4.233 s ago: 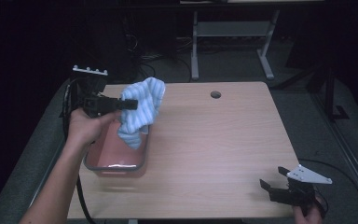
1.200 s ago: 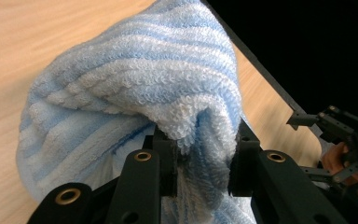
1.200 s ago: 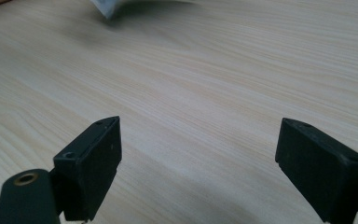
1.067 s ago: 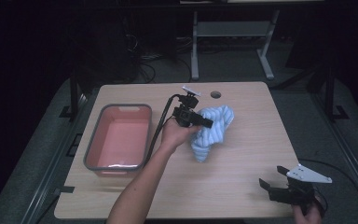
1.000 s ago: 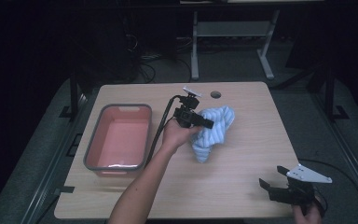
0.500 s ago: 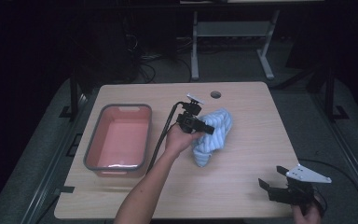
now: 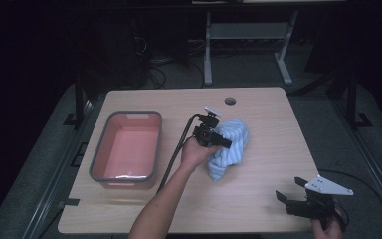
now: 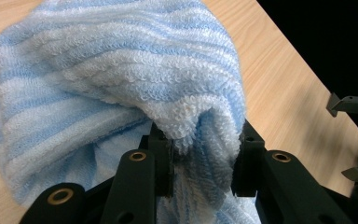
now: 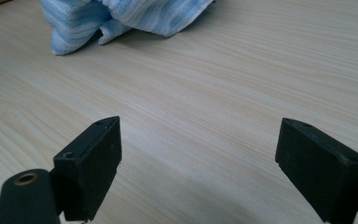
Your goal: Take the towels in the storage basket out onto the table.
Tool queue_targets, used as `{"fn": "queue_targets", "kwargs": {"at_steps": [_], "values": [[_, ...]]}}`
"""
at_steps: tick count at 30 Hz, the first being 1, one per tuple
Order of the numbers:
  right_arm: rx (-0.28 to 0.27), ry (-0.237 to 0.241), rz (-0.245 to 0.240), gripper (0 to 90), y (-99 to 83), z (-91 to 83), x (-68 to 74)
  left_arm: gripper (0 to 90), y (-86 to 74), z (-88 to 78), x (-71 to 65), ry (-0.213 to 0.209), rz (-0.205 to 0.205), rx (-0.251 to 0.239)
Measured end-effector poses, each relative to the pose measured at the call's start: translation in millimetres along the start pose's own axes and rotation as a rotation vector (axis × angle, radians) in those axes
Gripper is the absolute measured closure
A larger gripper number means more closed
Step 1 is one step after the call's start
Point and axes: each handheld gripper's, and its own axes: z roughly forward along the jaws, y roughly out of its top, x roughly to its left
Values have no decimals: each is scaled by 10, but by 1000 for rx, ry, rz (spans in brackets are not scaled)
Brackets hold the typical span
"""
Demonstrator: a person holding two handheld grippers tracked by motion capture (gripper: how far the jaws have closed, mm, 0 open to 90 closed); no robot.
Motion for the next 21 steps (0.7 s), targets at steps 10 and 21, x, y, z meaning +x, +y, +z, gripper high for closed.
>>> {"fn": "queue_targets", "kwargs": {"at_steps": [10,21], "values": [[0,3,-7,137,4,9,8,641,-35,55,-4,-7,2,4],[4,5,-6,137,5,12,12,505,-82,87,14,-15,-9,-2]]}}
